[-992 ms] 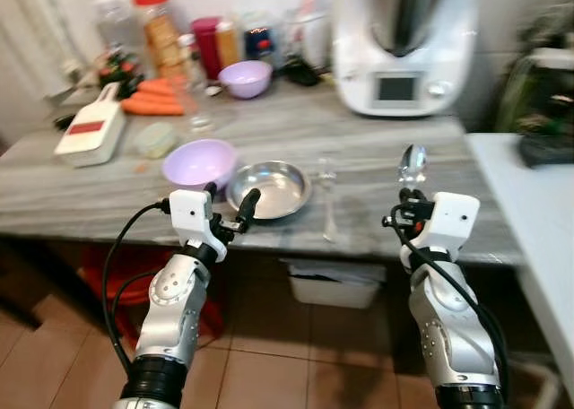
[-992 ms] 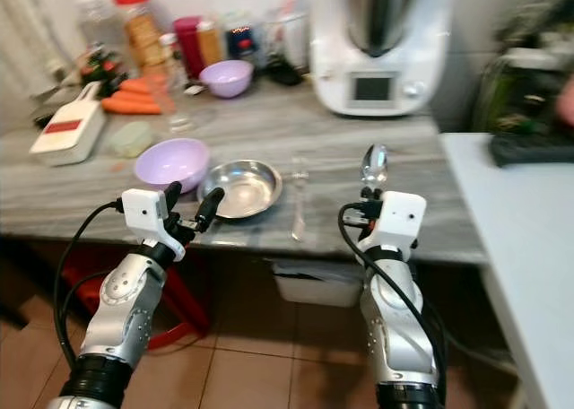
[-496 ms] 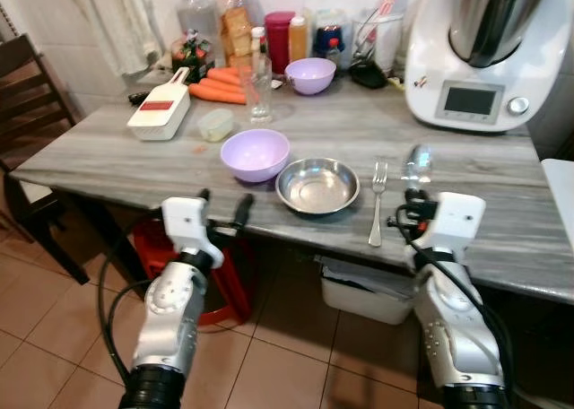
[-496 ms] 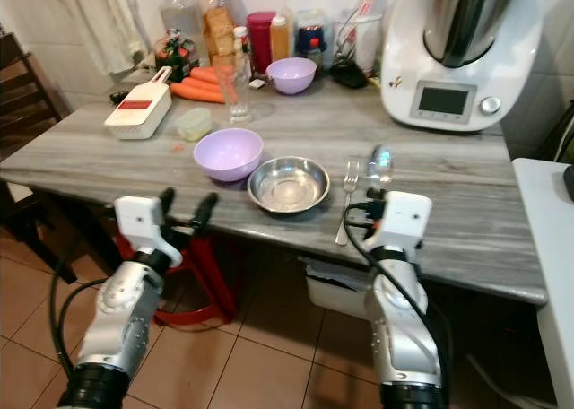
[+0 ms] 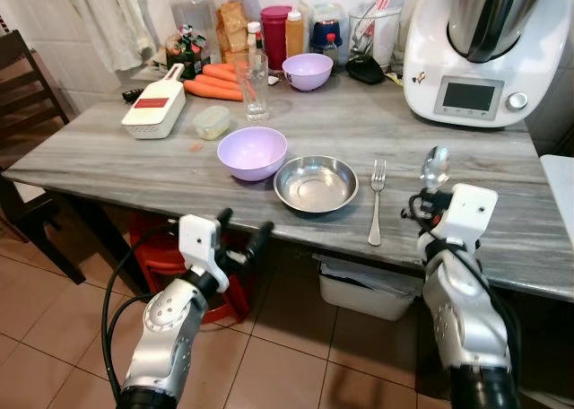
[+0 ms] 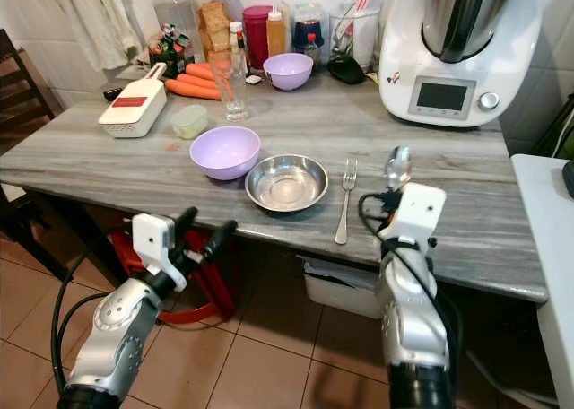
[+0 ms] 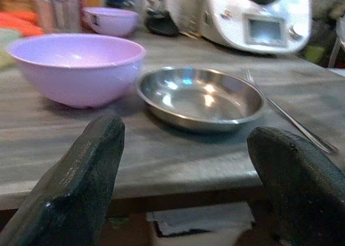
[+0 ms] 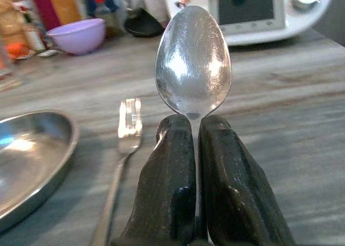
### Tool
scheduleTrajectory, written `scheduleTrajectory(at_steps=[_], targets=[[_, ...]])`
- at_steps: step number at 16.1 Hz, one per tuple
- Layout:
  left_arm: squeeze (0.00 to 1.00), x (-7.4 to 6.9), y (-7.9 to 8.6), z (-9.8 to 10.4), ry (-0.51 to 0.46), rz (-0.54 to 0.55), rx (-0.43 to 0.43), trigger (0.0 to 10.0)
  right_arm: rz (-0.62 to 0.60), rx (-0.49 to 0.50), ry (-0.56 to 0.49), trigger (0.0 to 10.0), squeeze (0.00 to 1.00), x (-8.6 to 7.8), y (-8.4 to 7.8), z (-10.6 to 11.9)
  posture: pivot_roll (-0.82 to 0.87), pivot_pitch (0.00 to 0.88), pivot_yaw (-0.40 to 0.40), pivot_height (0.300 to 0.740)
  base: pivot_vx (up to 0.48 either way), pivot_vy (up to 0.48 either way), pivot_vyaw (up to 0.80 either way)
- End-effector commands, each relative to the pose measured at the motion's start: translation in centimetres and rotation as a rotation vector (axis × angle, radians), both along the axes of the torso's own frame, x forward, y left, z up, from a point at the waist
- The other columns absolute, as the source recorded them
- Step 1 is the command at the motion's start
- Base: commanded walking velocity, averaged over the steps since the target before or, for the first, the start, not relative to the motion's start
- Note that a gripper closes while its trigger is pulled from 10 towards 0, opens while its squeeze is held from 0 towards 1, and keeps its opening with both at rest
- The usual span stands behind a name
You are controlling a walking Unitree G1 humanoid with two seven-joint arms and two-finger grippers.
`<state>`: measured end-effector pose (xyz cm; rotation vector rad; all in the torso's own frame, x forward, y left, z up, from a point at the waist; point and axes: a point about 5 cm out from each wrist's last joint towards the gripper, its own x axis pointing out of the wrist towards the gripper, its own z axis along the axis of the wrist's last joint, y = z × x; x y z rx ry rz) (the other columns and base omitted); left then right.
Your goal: Setting the table
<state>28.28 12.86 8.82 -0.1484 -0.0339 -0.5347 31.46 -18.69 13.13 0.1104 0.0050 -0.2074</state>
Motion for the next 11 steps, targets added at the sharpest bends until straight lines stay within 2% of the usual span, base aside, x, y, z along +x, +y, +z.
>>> scheduleTrajectory(at_steps=[1, 3, 11], targets=[[0.00, -0.7, 0.0, 0.1, 0.005, -0.078, -0.002, 10.0, -0.013, 0.004, 0.039, 10.0, 0.00, 0.9, -0.2, 0.1, -0.09, 0.063, 0.078, 0.740, 0.000, 0.000, 0.00], [0.00, -1.6, -0.3, 0.0, 0.020, -0.183, 0.006, 10.0, -0.037, 0.021, 0.100, 10.0, 0.00, 2.2, -0.4, 0.1, -0.09, 0.068, 0.075, 0.740, 0.000, 0.000, 0.00], [0.00, -2.9, -1.1, 0.1, 0.049, -0.325, -0.008, 10.0, -0.038, 0.072, 0.136, 10.0, 0.00, 4.8, 0.4, 0.8, -0.08, 0.088, 0.066, 0.740, 0.000, 0.000, 0.00]])
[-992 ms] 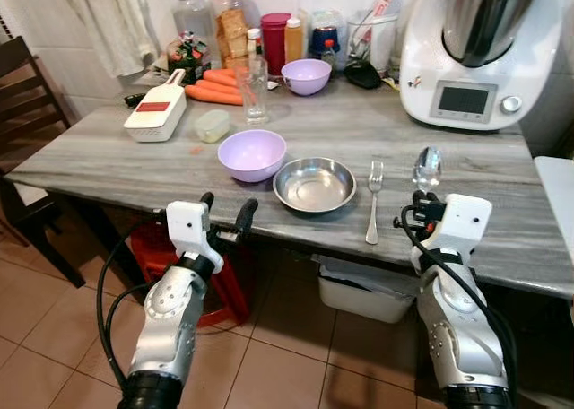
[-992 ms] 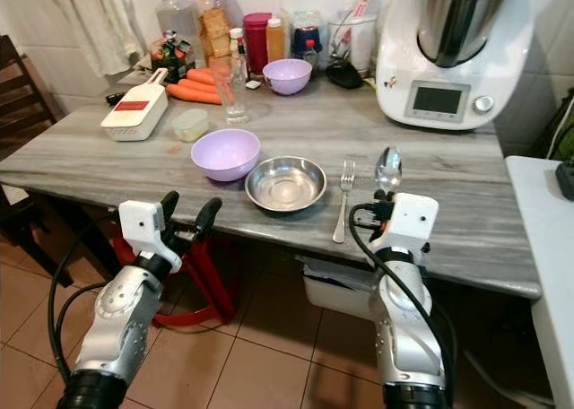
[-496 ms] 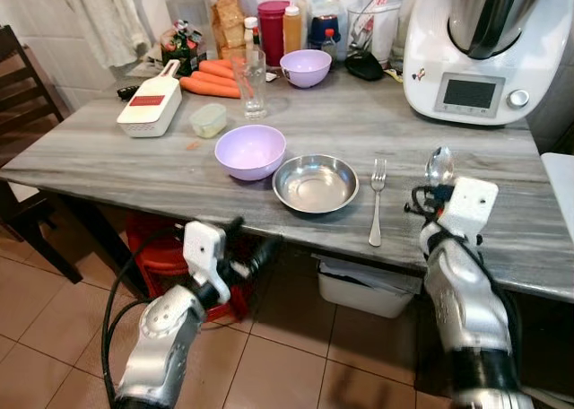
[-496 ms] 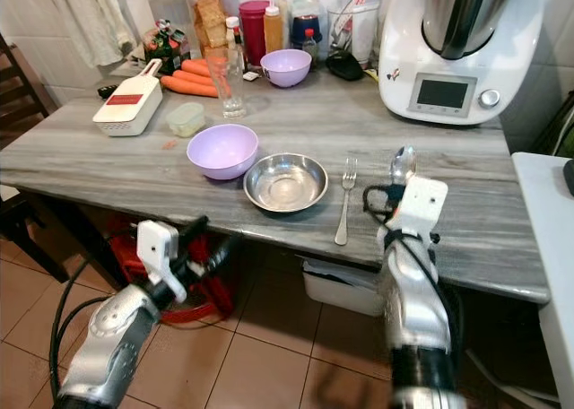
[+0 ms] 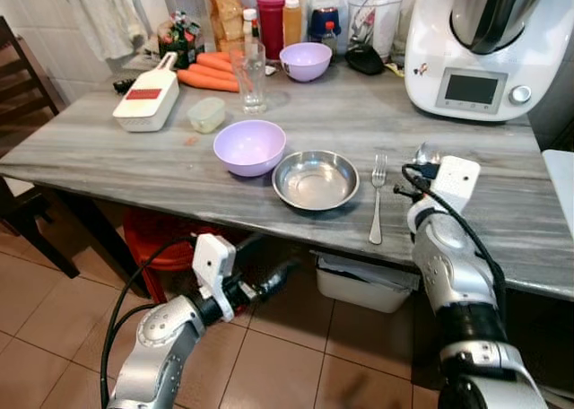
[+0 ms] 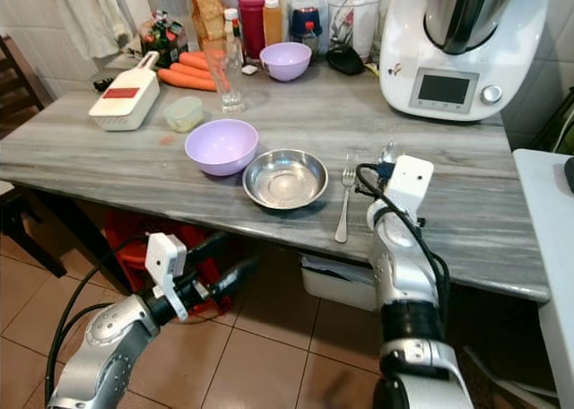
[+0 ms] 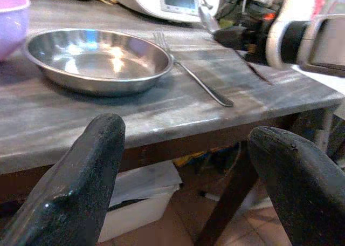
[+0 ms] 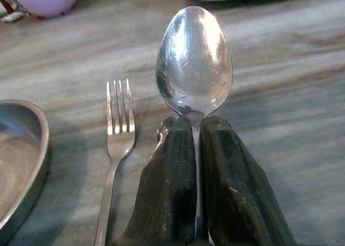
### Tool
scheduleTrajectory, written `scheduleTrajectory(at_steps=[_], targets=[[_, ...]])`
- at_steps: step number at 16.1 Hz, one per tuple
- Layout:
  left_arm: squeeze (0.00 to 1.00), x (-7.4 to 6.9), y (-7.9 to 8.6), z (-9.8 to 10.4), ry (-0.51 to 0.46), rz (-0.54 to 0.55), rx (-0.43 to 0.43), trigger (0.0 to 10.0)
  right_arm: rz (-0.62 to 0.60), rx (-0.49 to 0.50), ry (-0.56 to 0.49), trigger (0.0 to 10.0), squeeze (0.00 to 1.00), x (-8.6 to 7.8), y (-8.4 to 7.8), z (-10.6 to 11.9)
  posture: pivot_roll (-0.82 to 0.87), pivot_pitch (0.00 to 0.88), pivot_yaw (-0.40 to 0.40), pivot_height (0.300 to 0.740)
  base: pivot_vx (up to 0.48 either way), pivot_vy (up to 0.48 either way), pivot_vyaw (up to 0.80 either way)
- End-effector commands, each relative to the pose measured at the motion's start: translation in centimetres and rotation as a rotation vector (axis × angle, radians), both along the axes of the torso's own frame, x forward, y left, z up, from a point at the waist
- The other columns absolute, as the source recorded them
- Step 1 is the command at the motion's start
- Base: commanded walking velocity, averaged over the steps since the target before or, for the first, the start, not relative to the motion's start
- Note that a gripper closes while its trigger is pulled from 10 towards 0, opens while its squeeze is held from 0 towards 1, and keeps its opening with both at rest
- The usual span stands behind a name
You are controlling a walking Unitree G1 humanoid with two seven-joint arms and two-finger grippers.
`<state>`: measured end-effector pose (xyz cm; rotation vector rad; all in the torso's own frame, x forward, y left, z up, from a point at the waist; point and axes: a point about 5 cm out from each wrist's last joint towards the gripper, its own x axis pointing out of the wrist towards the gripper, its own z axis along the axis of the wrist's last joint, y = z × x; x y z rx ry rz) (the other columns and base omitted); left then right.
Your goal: Setting the table
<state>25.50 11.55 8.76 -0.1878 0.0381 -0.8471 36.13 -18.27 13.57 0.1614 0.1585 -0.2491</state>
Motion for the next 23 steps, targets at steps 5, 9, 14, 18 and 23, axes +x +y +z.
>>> scheduleTrajectory(at_steps=[5, 9, 14, 18, 23], targets=[[0.00, -0.2, 0.5, 0.4, -0.006, -0.011, 0.023, 10.0, 0.008, 0.036, 0.034, 10.0, 0.00, 0.9, 0.0, -0.8, -0.07, 0.094, 0.066, 0.740, 0.000, 0.000, 0.00], [0.00, -0.5, 0.5, 0.4, -0.006, -0.018, 0.028, 10.0, 0.028, 0.039, 0.057, 10.0, 0.00, 1.2, 0.6, -1.2, -0.06, 0.098, 0.063, 0.740, 0.000, 0.000, 0.00], [0.00, -0.5, 0.4, 0.4, -0.005, -0.031, 0.031, 10.0, 0.037, 0.041, 0.067, 10.0, 1.00, 1.3, 0.6, -1.7, -0.06, 0.095, 0.063, 0.740, 0.000, 0.000, 0.00], [0.00, -0.4, 0.3, 0.4, -0.005, -0.039, 0.027, 10.0, 0.031, 0.038, 0.065, 10.0, 1.00, 1.2, 0.5, -1.9, -0.06, 0.086, 0.063, 0.740, 0.000, 0.000, 0.00], [0.00, -0.3, 0.2, 0.3, -0.005, -0.033, 0.017, 10.0, 0.022, -0.005, -0.007, 10.0, 1.00, 1.2, 0.0, -0.8, -0.07, 0.081, 0.061, 0.740, 0.000, 0.000, 0.00]])
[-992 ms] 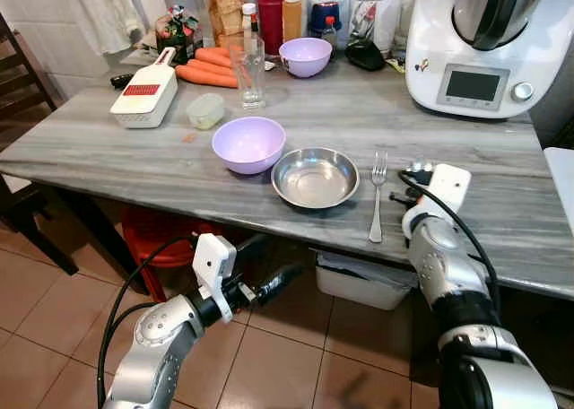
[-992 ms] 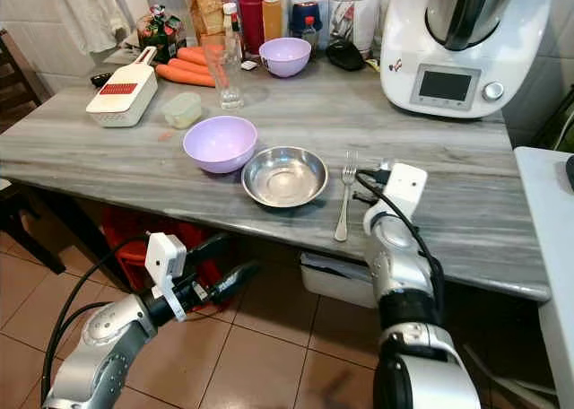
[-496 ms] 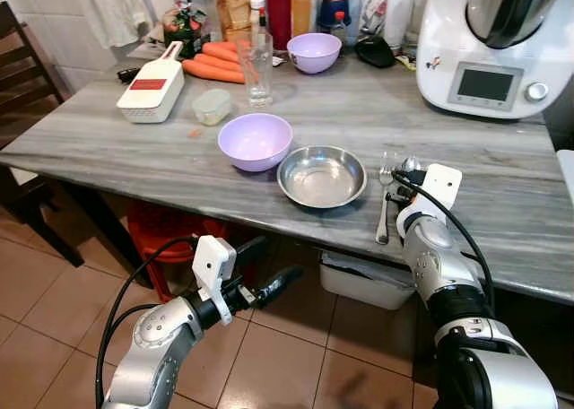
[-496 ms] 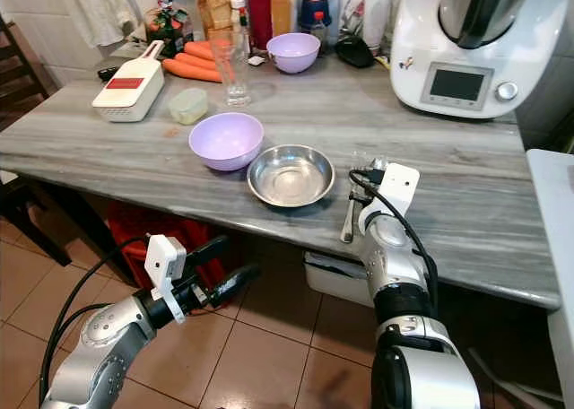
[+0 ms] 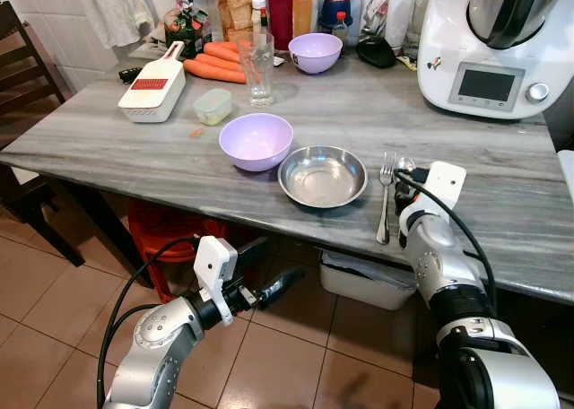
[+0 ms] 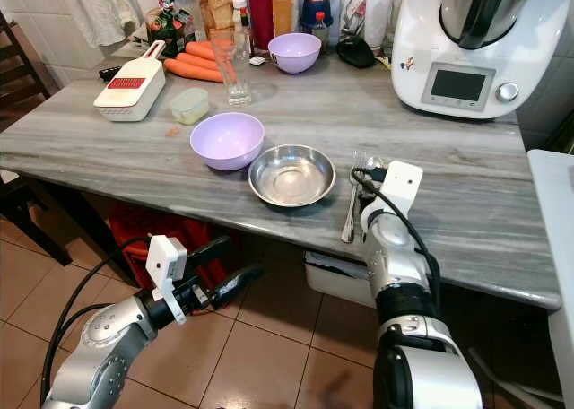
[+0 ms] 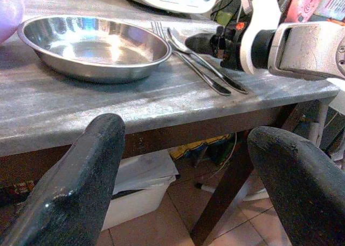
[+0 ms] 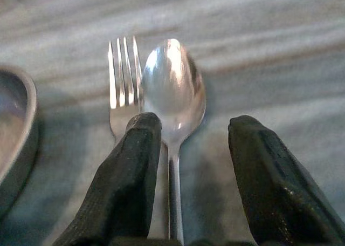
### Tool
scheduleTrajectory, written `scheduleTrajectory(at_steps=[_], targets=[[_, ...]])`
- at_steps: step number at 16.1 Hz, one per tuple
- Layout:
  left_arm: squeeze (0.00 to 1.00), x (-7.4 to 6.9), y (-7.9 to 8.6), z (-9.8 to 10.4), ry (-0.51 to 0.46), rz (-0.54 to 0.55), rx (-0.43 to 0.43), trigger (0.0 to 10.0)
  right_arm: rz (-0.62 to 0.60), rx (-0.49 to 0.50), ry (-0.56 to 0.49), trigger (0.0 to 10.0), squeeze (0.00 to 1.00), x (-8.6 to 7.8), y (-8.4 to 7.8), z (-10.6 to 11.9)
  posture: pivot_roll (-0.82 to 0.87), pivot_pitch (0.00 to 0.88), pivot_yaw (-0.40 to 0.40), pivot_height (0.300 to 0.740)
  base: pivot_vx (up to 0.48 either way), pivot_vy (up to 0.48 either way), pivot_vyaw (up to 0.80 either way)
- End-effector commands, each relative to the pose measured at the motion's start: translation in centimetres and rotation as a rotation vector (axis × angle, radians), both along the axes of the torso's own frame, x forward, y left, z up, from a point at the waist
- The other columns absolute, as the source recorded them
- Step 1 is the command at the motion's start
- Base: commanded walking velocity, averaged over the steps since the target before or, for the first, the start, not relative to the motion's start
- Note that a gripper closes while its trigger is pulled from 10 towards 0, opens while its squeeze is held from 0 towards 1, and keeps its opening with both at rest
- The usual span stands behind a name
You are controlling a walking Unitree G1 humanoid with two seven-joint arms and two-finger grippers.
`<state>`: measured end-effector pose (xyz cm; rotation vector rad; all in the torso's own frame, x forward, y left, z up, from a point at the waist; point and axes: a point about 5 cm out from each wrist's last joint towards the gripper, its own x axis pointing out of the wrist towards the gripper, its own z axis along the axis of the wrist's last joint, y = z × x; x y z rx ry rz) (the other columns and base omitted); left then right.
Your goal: Setting the table
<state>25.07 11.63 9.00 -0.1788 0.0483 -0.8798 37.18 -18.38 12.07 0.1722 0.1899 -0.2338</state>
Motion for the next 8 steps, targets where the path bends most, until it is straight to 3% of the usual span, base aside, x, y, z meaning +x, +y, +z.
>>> scheduleTrajectory(at_steps=[1, 4, 8], targets=[[0.00, 0.1, 0.1, 0.1, -0.008, 0.001, 0.006, 10.0, 0.004, -0.025, -0.045, 10.0, 1.00, 0.1, 0.1, 0.9, -0.07, 0.081, 0.061, 0.740, 0.000, 0.000, 0.00], [0.00, 0.3, 0.0, 0.2, -0.016, 0.010, -0.001, 10.0, 0.005, -0.043, -0.120, 10.0, 1.00, 0.0, 0.0, 2.1, -0.07, 0.077, 0.059, 0.740, 0.000, 0.000, 0.00], [0.00, 0.6, 0.1, 0.6, -0.022, 0.038, -0.032, 10.0, 0.048, -0.170, -0.253, 10.0, 1.00, -1.4, 0.0, 3.9, -0.07, 0.065, 0.056, 0.740, 0.000, 0.000, 0.00]])
